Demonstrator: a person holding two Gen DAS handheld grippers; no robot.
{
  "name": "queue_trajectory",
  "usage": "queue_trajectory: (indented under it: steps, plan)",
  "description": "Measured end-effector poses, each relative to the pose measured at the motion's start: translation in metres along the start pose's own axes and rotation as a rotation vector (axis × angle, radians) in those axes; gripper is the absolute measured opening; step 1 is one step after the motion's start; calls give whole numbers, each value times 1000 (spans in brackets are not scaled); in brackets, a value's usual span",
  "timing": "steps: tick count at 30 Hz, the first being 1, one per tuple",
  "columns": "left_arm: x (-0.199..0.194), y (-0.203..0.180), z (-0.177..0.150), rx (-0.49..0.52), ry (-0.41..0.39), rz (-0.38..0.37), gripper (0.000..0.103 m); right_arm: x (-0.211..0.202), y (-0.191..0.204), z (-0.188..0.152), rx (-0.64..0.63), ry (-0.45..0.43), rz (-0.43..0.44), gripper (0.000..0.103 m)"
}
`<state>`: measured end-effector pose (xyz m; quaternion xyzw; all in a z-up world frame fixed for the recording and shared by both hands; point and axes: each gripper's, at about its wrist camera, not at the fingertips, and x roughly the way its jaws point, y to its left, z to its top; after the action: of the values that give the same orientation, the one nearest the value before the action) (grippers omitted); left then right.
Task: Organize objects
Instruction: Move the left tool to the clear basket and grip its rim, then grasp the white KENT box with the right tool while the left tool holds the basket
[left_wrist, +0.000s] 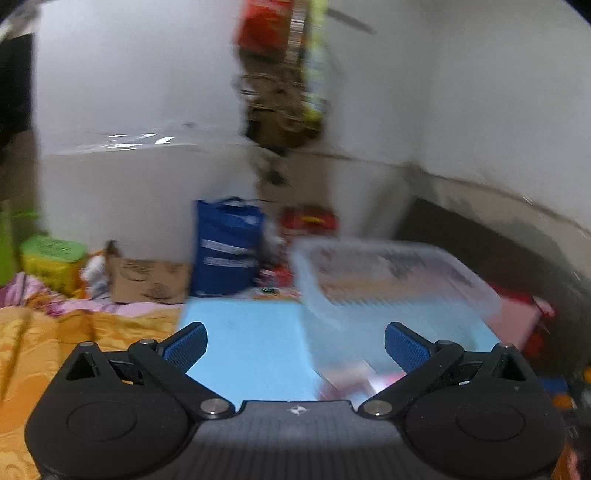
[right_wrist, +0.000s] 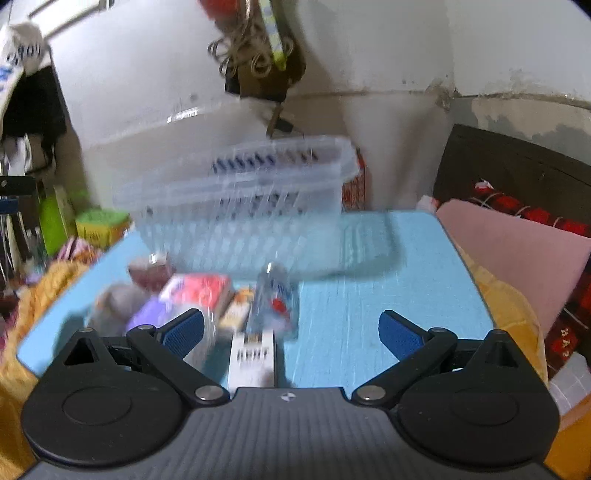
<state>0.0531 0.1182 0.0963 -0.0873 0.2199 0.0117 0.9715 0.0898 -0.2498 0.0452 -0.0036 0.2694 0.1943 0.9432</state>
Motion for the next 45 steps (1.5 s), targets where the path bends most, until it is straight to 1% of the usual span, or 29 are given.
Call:
queue_trajectory:
  steps: [2, 3, 5, 7, 10, 12, 13, 14, 16, 17, 19, 21, 23, 24, 25, 26, 27, 29, 30, 31, 33, 37, 43, 45]
  plan:
    - [11, 10, 22, -8, 10, 26, 103, 2, -4, 13, 16, 3, -2, 103]
    - [22, 13, 32, 5, 41, 42, 103, 4, -5, 19, 19, 3, -5, 103]
    - [47, 13, 42, 52, 100, 48, 102, 8, -7, 26, 26, 10, 14, 103]
    - [68, 10, 44, 46, 95, 48, 100, 16, -8, 28, 40, 26, 30, 103]
    - [101, -1, 38, 46, 130, 7, 99, 24, -6, 21, 34, 26, 11, 103]
    - [121, -12, 32, 43, 146, -4, 95, 23, -6, 13, 35, 19, -1, 103]
    - [128, -17, 26, 47, 139, -8, 93, 21, -7, 9, 43, 11, 4, 103]
    - [132, -22, 21, 57, 143, -12, 93, 20, -9, 4, 49, 6, 16, 103]
    - [142, -27, 15, 85, 184, -12, 92, 17, -12, -3, 60, -6, 15, 103]
    - [146, -27, 16, 90, 186, -4, 89, 15, -14, -6, 65, -14, 11, 103]
    - [150, -27, 22, 83, 183, 37, 87, 13, -17, -7, 72, -21, 13, 103]
    - [150, -29, 30, 96, 170, 38, 87, 10, -18, -9, 75, -27, 29, 103]
    - [152, -37, 37, 132, 174, 44, 87, 6, -16, -11, 54, -39, 28, 103]
    - [155, -42, 38, 162, 181, 60, 87, 4, -15, -12, 47, -50, 17, 103]
    - [158, -46, 39, 192, 192, 76, 81, 2, -14, -14, 38, -57, 9, 103]
    - [161, -47, 39, 200, 196, 98, 65, 1, -11, -17, 29, -60, 1, 103]
    - [163, -46, 38, 185, 187, 110, 56, 1, -10, -19, 24, -66, -5, 103]
    - [169, -38, 37, 128, 184, 77, 42, 1, -9, -24, 19, -68, -16, 103]
    - [174, -34, 37, 97, 195, 48, 38, 0, -8, -26, 20, -73, -18, 103]
    - [177, -33, 37, 88, 204, 28, 33, 0, -7, -30, 21, -75, -20, 103]
    - [180, -34, 34, 87, 200, 34, 30, 0, -6, -34, 16, -72, -27, 102]
    - [188, -41, 24, 106, 211, 51, 22, -3, -3, -42, 30, -87, -31, 103]
    - [192, -39, 22, 102, 194, 55, 22, 2, 3, -46, 24, -68, -10, 103]
    - [193, -41, 22, 116, 194, 65, 22, 5, 3, -46, 11, -43, -11, 103]
